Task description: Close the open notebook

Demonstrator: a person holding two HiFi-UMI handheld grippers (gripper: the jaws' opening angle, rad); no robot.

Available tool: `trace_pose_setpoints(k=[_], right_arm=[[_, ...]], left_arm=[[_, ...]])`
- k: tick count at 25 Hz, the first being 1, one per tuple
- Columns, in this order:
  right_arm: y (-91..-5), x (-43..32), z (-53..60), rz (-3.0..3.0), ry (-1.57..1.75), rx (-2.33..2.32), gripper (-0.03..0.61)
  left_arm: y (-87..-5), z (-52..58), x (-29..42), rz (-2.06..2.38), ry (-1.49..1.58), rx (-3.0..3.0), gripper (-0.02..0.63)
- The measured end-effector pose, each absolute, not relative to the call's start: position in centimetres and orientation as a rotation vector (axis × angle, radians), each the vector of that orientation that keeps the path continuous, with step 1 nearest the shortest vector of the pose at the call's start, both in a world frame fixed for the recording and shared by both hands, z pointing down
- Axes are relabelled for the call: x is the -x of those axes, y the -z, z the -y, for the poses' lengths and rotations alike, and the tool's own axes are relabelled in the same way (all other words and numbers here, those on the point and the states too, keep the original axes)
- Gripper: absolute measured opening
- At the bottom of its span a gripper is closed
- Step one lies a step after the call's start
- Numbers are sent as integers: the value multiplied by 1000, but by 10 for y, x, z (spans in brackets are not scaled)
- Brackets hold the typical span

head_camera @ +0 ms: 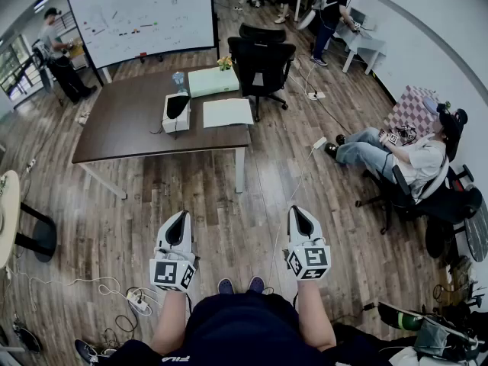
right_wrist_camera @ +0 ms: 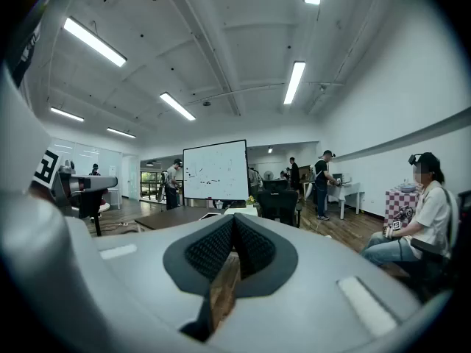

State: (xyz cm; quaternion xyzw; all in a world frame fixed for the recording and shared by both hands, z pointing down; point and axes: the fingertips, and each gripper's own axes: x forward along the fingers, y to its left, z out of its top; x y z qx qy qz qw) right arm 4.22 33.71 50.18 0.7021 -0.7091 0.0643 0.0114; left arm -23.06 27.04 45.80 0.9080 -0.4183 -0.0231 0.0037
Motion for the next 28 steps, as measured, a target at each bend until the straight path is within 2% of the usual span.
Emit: trace_pose_setpoints(k=[28], right_arm=[[-511,-84,-342,2278,-210,-2182,11]], left_arm=[[-474,-290,183,1284,46,-2833,-5]])
